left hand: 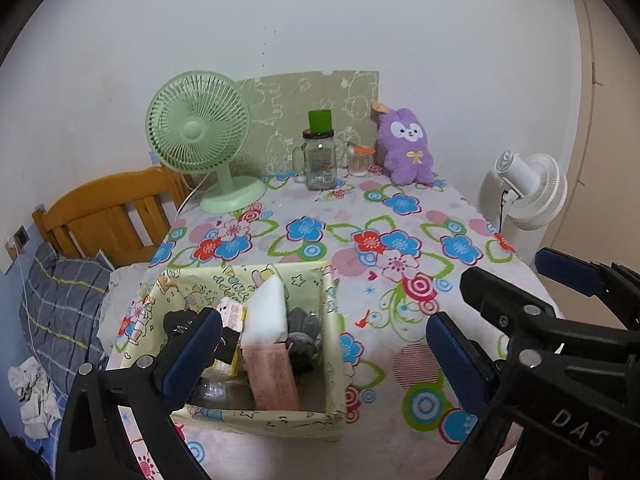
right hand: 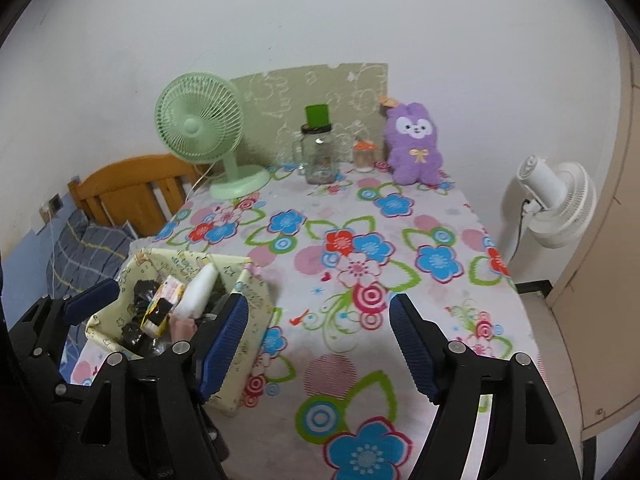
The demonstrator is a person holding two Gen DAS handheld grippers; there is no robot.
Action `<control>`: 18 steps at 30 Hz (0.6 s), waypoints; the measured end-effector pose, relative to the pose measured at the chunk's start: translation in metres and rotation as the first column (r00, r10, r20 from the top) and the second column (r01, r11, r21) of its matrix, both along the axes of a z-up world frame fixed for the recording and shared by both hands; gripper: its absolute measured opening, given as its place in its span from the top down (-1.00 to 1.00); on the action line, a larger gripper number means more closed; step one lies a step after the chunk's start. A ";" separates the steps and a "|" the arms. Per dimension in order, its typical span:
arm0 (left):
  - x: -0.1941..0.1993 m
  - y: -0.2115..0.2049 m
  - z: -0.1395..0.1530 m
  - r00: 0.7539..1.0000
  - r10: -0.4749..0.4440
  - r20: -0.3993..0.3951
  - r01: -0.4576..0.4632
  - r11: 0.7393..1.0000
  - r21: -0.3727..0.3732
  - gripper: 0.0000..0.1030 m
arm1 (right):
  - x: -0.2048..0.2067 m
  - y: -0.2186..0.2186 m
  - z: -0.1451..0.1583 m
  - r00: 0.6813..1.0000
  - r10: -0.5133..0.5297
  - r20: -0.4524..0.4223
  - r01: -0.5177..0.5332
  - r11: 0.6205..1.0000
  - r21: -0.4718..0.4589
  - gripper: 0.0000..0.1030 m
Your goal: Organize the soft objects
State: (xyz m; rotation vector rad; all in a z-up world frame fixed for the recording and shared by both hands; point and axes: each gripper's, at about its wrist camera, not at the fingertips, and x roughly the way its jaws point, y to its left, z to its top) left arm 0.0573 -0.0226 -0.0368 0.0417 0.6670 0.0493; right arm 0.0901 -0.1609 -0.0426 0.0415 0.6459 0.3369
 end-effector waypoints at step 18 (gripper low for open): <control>-0.040 -0.026 0.032 0.994 -0.021 0.109 0.019 1.000 0.015 -0.99 | -0.045 -0.064 0.026 0.985 -0.131 0.111 0.127 0.991 0.049 -0.61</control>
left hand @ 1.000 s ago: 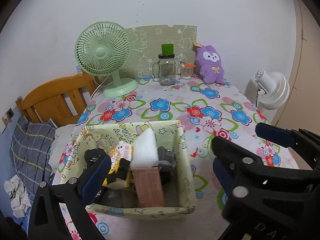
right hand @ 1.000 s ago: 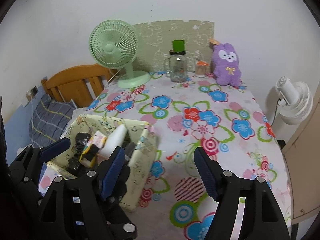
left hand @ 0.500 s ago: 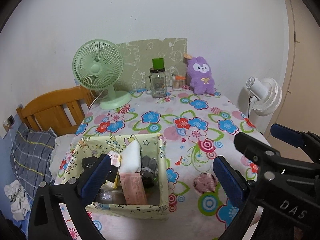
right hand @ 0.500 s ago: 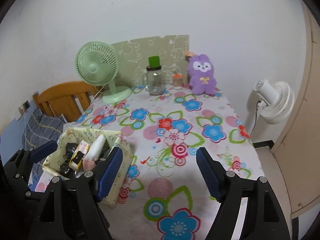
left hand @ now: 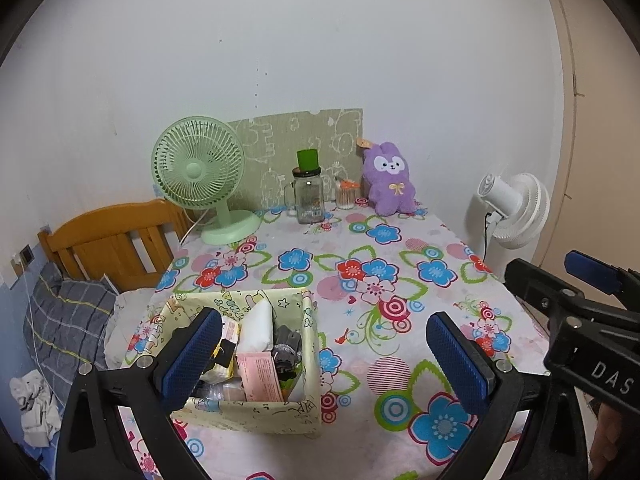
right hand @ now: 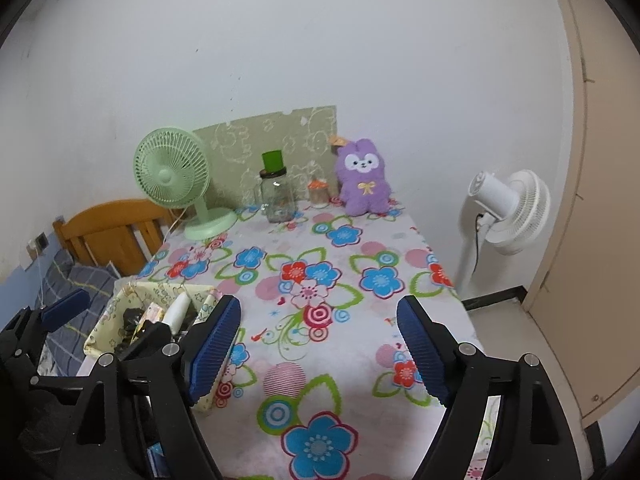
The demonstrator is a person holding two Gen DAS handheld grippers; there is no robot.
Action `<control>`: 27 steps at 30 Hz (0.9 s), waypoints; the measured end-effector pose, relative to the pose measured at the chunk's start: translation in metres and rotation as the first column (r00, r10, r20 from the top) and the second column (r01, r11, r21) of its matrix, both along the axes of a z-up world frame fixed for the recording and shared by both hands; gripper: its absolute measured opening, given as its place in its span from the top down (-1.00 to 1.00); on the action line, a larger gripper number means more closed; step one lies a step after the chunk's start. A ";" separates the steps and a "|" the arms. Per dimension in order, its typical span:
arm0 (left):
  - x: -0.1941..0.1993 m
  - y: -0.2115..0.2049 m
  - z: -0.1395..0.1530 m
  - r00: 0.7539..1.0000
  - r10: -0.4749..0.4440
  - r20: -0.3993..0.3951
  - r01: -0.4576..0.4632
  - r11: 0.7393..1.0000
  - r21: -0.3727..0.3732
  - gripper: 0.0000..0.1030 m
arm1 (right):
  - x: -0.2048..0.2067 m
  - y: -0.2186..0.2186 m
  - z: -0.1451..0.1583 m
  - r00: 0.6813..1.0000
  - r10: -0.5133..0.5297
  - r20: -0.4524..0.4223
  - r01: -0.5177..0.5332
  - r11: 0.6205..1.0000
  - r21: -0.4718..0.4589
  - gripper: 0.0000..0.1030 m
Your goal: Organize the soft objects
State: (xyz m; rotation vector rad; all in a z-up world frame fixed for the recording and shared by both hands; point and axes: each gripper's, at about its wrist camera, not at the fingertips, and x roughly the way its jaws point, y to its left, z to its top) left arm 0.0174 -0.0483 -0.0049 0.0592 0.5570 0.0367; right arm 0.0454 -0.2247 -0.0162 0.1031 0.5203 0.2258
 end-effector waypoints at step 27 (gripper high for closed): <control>-0.028 0.011 0.019 0.997 0.038 0.073 -0.035 0.999 -0.039 -0.99 | -0.038 -0.019 0.013 0.996 -0.037 0.085 0.034 0.999 0.030 -0.71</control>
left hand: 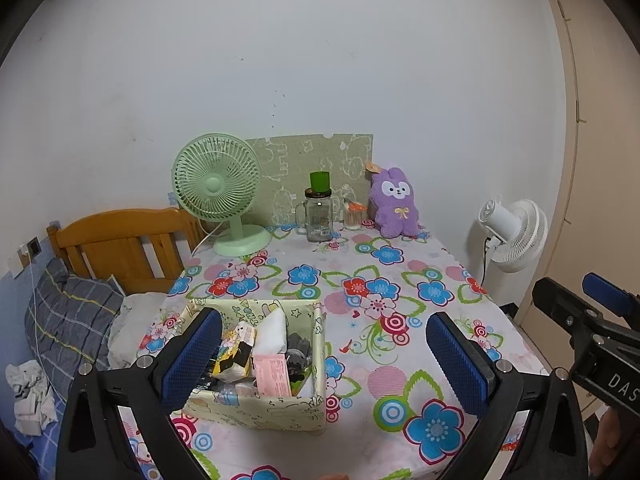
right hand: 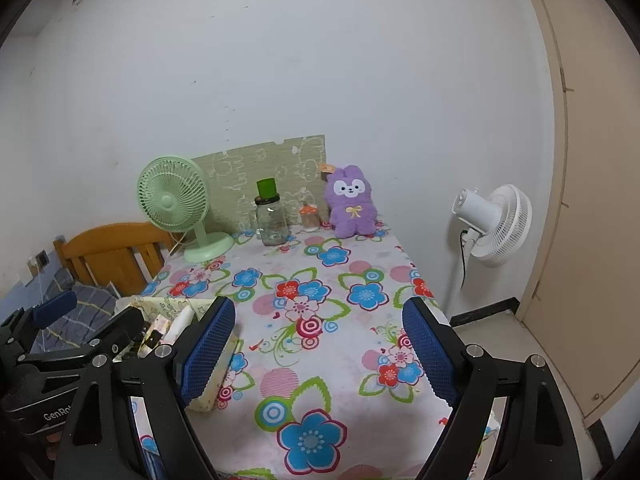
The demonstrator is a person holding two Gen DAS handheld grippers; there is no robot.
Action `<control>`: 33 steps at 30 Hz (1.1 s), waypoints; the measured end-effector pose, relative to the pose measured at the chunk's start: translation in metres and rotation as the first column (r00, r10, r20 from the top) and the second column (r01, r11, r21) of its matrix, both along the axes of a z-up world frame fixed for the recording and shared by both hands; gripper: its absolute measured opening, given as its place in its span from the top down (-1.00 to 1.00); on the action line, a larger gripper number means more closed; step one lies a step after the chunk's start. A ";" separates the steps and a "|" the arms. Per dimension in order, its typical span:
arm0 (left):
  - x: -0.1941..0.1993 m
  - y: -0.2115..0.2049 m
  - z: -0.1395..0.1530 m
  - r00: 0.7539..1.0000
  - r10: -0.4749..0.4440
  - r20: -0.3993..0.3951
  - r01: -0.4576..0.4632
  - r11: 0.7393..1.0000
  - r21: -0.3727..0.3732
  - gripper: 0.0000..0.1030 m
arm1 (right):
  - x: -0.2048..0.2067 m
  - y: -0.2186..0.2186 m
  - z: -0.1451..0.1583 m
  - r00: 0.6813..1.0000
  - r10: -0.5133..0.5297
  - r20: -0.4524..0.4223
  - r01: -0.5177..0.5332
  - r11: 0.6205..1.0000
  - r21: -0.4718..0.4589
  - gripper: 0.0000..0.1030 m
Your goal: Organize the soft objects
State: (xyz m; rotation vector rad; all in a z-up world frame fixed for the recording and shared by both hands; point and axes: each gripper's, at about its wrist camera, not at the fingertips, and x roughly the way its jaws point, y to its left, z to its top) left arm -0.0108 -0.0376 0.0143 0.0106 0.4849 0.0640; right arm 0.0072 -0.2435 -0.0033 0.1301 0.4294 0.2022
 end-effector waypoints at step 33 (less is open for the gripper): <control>0.000 0.002 0.004 0.999 0.020 0.026 -0.020 1.000 0.004 -0.99 | 0.000 0.006 0.005 0.999 0.004 0.041 -0.004 1.000 -0.002 -0.90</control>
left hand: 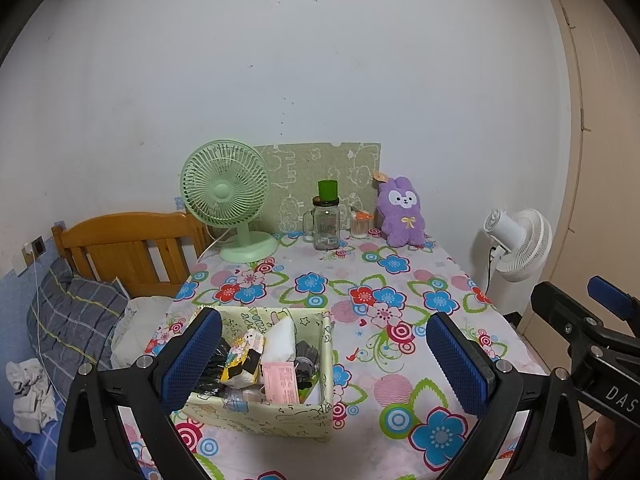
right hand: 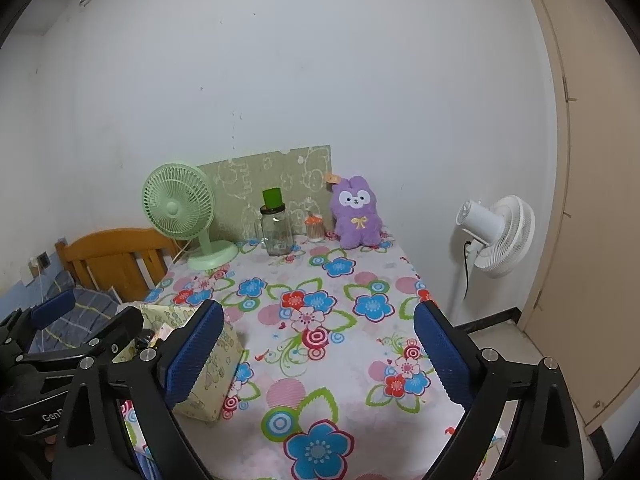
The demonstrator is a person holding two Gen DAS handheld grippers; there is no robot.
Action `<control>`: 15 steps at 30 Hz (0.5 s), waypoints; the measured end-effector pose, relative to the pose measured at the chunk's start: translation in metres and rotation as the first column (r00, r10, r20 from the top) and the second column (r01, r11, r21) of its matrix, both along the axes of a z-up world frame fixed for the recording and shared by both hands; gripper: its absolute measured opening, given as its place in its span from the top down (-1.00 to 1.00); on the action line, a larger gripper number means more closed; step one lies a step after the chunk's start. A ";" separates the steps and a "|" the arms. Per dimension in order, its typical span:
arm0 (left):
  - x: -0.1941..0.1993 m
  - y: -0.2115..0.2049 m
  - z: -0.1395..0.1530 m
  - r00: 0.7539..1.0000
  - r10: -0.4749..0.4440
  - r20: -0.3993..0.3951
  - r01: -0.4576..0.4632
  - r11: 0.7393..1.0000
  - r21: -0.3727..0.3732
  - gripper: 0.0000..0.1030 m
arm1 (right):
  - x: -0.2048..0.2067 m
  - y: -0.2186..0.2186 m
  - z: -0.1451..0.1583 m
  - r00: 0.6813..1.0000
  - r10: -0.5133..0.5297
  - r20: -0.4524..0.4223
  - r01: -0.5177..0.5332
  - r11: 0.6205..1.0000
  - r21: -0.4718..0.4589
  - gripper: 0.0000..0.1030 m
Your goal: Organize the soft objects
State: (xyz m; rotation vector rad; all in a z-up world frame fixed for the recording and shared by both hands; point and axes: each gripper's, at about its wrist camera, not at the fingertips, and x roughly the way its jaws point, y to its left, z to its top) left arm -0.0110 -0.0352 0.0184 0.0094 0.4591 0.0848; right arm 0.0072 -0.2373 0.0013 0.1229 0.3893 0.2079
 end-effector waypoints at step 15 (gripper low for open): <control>0.000 0.000 0.000 1.000 0.001 0.000 -0.001 1.000 -0.001 -0.99 | -0.002 0.001 0.001 1.000 -0.013 0.017 0.013 1.000 -0.011 -0.95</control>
